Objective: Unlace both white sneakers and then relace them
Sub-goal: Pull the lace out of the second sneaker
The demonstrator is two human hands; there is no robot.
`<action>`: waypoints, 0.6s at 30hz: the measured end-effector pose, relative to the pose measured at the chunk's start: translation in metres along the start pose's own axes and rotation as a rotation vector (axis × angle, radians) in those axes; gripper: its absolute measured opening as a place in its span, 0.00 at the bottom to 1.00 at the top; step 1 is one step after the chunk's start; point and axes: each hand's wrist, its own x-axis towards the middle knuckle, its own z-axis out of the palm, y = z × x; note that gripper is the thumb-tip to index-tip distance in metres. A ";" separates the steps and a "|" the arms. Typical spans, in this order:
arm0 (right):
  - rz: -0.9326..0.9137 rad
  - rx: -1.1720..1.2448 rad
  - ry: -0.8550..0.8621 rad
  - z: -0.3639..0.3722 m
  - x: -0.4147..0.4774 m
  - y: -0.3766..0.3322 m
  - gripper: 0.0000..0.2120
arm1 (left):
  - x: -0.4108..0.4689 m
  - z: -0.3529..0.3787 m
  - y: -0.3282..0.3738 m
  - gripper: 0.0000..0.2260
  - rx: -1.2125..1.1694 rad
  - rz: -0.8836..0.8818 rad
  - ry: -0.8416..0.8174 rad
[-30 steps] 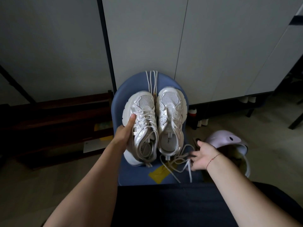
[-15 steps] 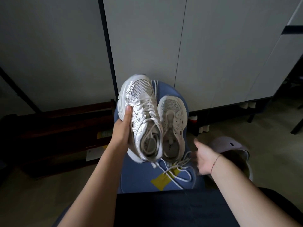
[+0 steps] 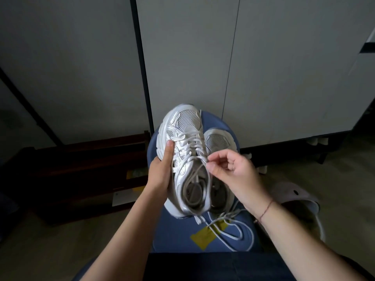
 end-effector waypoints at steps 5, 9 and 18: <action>-0.139 -0.315 0.188 0.007 0.000 0.011 0.07 | -0.001 0.005 -0.005 0.28 0.092 0.088 0.087; -0.099 -0.481 0.335 0.005 0.002 0.016 0.02 | -0.004 0.011 -0.009 0.31 0.201 0.158 0.131; 0.177 -0.188 0.111 -0.008 0.007 0.019 0.09 | -0.008 0.013 -0.006 0.23 0.241 0.190 0.143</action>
